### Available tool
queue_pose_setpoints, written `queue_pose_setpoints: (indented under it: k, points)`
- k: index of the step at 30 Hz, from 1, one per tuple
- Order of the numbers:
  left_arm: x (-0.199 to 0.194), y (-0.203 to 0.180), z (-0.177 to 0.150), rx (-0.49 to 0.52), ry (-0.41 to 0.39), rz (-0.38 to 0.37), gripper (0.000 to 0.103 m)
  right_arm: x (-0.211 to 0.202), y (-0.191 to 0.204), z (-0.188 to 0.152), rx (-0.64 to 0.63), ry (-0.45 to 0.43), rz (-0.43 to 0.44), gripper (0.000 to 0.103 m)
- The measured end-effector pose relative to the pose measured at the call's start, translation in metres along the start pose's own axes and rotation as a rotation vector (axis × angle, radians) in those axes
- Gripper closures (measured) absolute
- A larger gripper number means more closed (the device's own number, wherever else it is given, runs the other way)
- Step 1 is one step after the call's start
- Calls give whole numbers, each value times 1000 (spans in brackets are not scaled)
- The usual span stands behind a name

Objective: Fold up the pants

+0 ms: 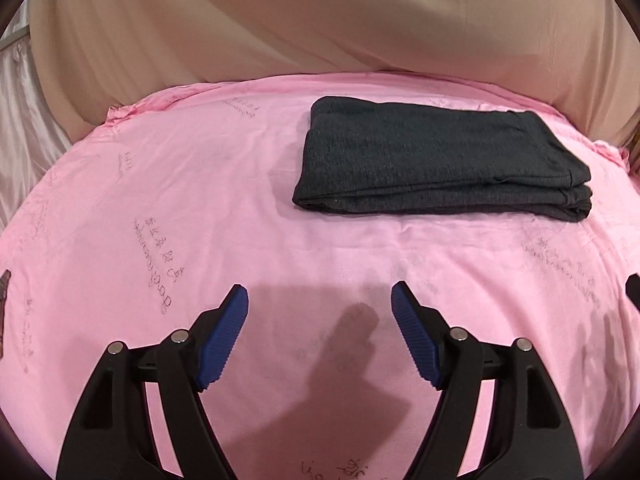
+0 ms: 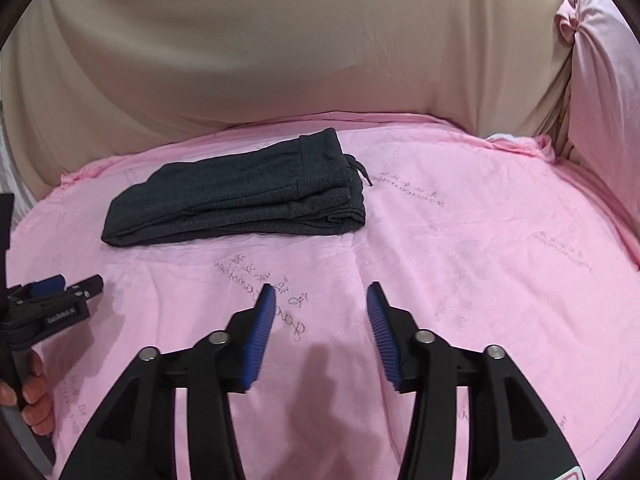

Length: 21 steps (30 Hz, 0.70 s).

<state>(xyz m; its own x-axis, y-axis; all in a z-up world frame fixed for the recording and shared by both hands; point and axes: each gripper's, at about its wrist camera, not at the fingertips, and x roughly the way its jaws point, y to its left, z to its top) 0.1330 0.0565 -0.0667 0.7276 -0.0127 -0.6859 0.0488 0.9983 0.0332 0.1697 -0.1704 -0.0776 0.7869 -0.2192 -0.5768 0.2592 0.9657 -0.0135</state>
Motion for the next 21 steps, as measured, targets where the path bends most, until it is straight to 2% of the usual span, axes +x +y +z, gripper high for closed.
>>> queue_pose_setpoints:
  k: [2, 10, 12, 15, 21]
  points:
    - [0, 3, 0, -22, -1, -6, 31, 0, 3, 0, -12, 2, -22, 47]
    - [-3, 2, -2, -31, -18, -18, 30, 17, -13, -1, 61, 89, -32, 43]
    - [-6, 0, -2, -22, -29, -20, 24, 22, -18, -1, 90, 118, -25, 43]
    - [-9, -2, -3, -7, -48, -15, 20, 27, -24, -2, 108, 139, -16, 43]
    - [-16, -10, -3, 39, -86, -10, 11, 26, -12, -2, 53, 130, -52, 43]
